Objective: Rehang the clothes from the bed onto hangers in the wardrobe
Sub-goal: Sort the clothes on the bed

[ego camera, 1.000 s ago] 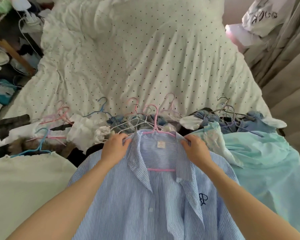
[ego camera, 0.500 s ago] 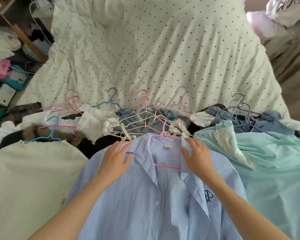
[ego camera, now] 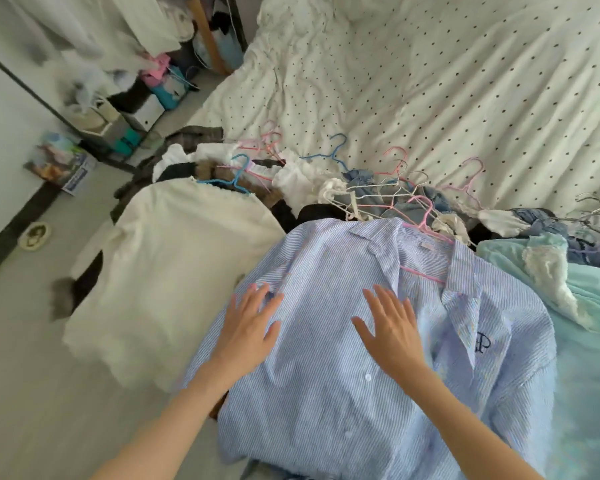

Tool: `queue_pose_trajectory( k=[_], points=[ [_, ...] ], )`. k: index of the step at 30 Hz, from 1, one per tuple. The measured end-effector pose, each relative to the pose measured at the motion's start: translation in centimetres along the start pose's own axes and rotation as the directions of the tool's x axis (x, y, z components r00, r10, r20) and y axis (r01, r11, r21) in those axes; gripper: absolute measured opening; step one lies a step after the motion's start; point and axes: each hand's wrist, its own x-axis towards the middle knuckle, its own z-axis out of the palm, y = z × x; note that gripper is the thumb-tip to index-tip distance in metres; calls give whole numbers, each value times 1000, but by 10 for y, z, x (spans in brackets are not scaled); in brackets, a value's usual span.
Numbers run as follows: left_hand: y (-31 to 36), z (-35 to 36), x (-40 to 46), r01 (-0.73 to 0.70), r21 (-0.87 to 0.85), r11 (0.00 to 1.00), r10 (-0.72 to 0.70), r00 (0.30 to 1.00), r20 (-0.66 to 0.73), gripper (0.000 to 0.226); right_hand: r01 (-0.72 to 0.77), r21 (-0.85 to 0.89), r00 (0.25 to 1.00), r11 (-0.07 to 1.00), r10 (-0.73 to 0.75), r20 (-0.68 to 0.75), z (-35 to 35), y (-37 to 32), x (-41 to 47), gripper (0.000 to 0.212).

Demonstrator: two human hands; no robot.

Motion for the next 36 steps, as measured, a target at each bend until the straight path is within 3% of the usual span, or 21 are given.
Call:
queue_pose_trajectory(
  k=[5,9,14,18,24,32,36],
  points=[
    [-48,-38,-43,155,63,986,-150,985,-82,49,132,9,991,991,-132,-19,11,-75,-1,73],
    [-96,-44,-73,163,117,980,-150,982,-114,48,208,-9,977,978,-209,-49,17,-126,6,64],
    [-168,-38,-96,177,56,983,-167,974,-151,47,168,-24,981,986,-169,-91,40,-170,10,57],
    [-234,-43,-94,46,68,997,-42,997,-66,54,102,-45,991,994,-106,-83,65,-224,16,56],
    [-316,-79,-57,-47,98,994,61,989,-138,38,92,34,975,995,-83,-204,71,-295,54,52],
    [-354,-42,-38,33,-42,999,-32,999,10,45,-33,50,995,998,38,-97,78,-294,111,53],
    [-363,-37,19,41,-71,997,-39,999,30,47,-122,37,990,992,124,-65,78,-277,169,52]
  ],
)
